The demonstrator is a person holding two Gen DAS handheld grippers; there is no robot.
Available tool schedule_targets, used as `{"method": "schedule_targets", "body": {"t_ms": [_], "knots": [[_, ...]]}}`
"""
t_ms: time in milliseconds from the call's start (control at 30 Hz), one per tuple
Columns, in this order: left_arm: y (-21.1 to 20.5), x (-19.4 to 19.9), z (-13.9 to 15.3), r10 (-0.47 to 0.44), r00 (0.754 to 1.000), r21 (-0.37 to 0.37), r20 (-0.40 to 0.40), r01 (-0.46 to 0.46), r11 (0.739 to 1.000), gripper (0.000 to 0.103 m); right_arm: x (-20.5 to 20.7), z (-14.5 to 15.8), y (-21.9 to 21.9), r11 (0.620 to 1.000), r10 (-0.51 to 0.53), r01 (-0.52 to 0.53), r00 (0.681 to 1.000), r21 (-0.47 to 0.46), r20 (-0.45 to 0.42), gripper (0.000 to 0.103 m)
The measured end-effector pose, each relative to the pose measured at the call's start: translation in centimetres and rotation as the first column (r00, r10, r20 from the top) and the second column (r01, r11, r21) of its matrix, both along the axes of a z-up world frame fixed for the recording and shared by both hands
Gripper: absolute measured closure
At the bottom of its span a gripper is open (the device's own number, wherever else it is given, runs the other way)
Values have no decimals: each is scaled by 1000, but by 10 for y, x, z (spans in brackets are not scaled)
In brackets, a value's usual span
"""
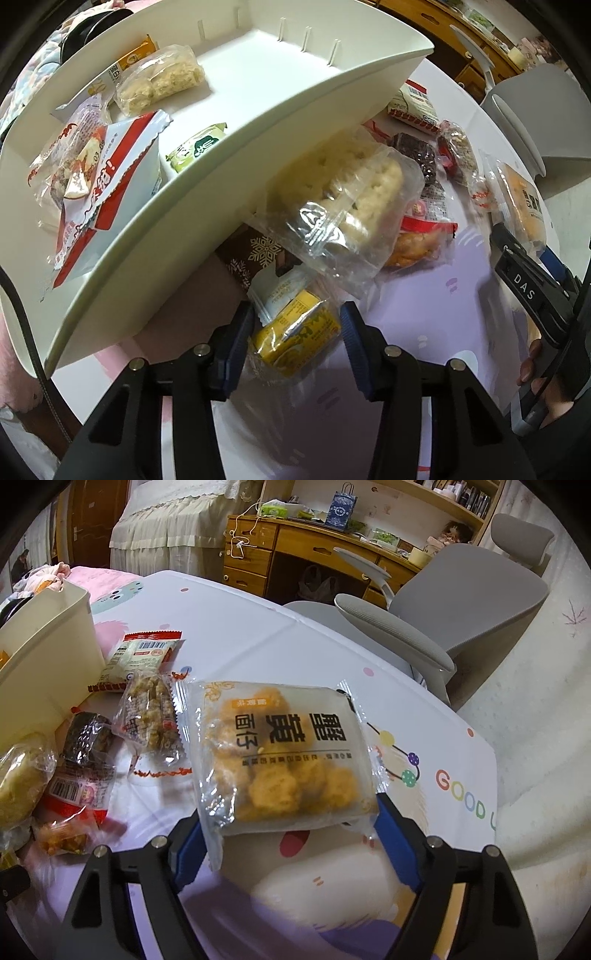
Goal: Organize snacks
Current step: 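Grasp the yellow packet with the left gripper while the right gripper lifts the cookie packet, then carry both snacks over the white tray and open both grippers to drop them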
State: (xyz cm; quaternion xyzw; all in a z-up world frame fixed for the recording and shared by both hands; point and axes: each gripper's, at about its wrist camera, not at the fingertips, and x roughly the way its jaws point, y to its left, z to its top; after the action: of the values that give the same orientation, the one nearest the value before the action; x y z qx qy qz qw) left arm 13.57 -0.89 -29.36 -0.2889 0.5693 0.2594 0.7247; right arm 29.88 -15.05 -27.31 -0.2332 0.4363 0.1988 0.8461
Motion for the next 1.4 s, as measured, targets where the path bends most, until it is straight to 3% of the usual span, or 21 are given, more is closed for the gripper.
{"method": "schedule_targets", "body": {"t_ms": [300, 700, 1000, 1133, 1400], "knots": [[-14, -7, 15, -70, 998, -10, -4, 70, 997, 56, -26, 12, -17, 999, -39, 40, 998, 29, -39, 22], [-41, -43, 57, -186, 980, 22, 70, 185, 983, 56, -116, 27, -49, 990, -68, 85, 987, 113, -146, 22], [-61, -70, 97, -316, 937, 72, 151, 308, 949, 56, -169, 47, -69, 990, -19, 35, 993, 134, -117, 22], [-65, -86, 115, -384, 905, 67, 184, 378, 923, 56, -188, 61, -78, 986, -18, 34, 995, 166, -97, 22], [-55, -124, 144, -436, 876, 131, 206, 417, 899, 56, -221, 85, -83, 975, 19, -4, 998, 221, -66, 22]]}}
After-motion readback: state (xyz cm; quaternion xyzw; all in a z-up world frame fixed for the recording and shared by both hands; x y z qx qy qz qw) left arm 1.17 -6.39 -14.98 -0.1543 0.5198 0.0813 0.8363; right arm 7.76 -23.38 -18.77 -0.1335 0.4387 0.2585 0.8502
